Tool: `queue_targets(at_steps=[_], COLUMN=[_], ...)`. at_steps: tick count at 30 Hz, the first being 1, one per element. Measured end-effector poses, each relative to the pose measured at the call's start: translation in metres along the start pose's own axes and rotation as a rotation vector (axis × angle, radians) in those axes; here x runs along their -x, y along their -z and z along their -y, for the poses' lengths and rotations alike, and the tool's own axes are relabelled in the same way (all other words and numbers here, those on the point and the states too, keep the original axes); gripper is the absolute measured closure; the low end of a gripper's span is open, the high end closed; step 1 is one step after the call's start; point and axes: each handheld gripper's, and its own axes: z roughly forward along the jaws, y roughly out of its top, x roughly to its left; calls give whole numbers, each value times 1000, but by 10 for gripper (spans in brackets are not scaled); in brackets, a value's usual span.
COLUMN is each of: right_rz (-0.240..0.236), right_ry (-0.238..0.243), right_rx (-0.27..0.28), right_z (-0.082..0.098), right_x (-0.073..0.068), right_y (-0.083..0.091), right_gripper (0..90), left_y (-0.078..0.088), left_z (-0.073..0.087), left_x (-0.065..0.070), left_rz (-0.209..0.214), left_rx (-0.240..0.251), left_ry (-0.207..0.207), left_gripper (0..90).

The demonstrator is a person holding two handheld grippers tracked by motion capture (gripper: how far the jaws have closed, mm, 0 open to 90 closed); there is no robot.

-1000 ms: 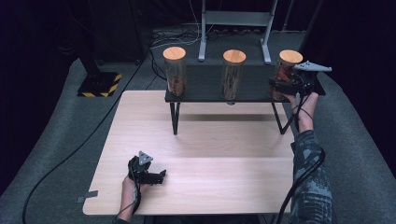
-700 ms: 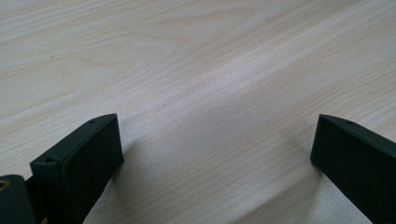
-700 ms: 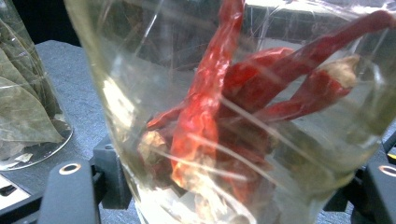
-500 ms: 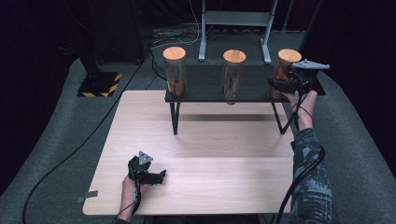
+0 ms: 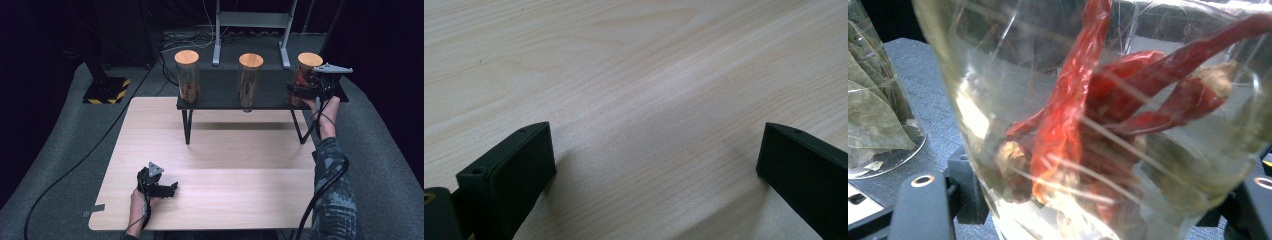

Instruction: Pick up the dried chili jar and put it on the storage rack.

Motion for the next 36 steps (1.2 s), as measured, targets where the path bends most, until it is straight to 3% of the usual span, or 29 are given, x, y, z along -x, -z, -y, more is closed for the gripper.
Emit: queue_targets(at_steps=[6, 14, 20, 27, 36], right_rz=[-2, -1, -20, -27, -32], right_ry=[7, 2, 8, 28, 98], right_rx=[-22, -84, -125, -149, -206], right_z=[-2, 2, 8, 21, 50], right_x=[0, 3, 4, 2, -9], right_y=[1, 5, 15, 30, 46], right_gripper=[232, 86, 24, 7, 6], left_y=[0, 0, 0, 0, 0], left_z=[0, 0, 0, 0, 0], left_x=[0, 0, 0, 0, 0], left_rz=[0, 0, 0, 0, 0], left_rx=[0, 0, 1, 0, 0], left_ry=[0, -1, -1, 0, -1], left_gripper=[13, 13, 13, 13, 13])
